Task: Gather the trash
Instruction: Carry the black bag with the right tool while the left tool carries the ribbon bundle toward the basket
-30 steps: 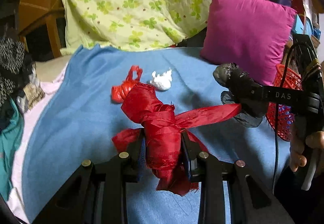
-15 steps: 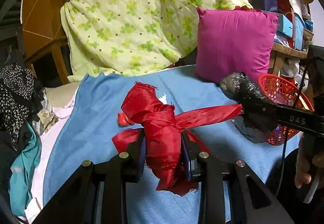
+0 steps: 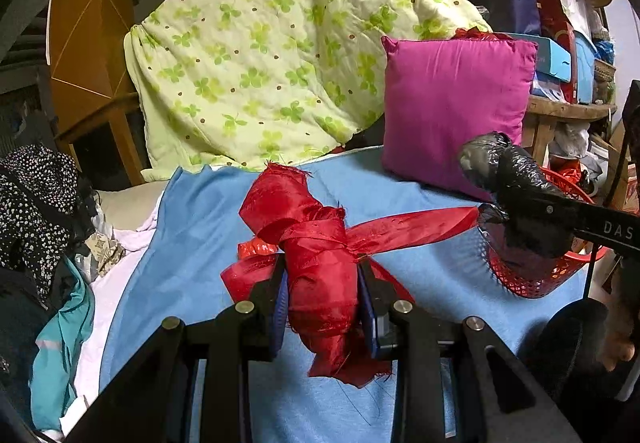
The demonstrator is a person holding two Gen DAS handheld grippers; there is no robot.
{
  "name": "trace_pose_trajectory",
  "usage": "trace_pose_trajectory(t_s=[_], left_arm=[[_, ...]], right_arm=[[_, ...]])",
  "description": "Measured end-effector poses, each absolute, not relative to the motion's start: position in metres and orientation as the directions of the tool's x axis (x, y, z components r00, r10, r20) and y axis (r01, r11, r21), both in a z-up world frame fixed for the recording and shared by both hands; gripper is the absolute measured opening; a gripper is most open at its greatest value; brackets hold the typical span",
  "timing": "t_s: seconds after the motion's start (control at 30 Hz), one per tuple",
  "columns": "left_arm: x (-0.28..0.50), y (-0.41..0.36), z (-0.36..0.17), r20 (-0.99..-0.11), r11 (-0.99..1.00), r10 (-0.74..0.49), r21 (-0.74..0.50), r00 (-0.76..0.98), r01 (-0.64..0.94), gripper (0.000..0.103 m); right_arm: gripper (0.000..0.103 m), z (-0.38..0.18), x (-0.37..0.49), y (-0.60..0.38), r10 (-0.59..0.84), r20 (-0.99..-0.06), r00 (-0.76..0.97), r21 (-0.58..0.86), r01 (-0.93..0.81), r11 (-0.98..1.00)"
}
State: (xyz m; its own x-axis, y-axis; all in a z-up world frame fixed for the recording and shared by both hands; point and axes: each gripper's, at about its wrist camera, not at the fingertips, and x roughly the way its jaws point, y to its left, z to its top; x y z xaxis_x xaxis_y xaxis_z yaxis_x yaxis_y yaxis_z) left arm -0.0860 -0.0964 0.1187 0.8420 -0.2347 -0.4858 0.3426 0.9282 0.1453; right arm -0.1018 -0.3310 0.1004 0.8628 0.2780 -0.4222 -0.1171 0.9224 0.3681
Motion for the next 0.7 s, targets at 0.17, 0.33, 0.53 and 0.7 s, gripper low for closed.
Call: trace_pose_trajectory(t_s=[0.17, 0.33, 0.53, 0.7], left_arm=[[-0.0886, -0.0981, 0.1206, -0.482, 0.928, -0.231, 0.151, 0.845, 0.34, 0.033], [-0.0903, -0.0958, 0.1212, -0.482, 0.932, -0.227, 0.145, 0.846, 0.332, 0.033], [-0.091, -0.0986, 0.1208, -0.486, 0.934, -0.219, 0.147, 0.846, 0.327, 0.033], [-0.0901, -0.1005, 0.1212, -0.491, 0.933, -0.215, 0.151, 0.844, 0.326, 0.033]], right_arm=[[0.04, 0.1031, -0.1066, -0.3342, 0.281, -0.411, 0.867, 0.37, -0.122, 0.921], [0.04, 0.1025, -0.1107, -0.3368, 0.284, -0.403, 0.87, 0.372, -0.128, 0.919], [0.04, 0.1018, -0.1116, -0.3389, 0.292, -0.398, 0.869, 0.378, -0.135, 0.916], [0.04, 0.1023, -0.1116, -0.3389, 0.288, -0.397, 0.871, 0.377, -0.131, 0.917]])
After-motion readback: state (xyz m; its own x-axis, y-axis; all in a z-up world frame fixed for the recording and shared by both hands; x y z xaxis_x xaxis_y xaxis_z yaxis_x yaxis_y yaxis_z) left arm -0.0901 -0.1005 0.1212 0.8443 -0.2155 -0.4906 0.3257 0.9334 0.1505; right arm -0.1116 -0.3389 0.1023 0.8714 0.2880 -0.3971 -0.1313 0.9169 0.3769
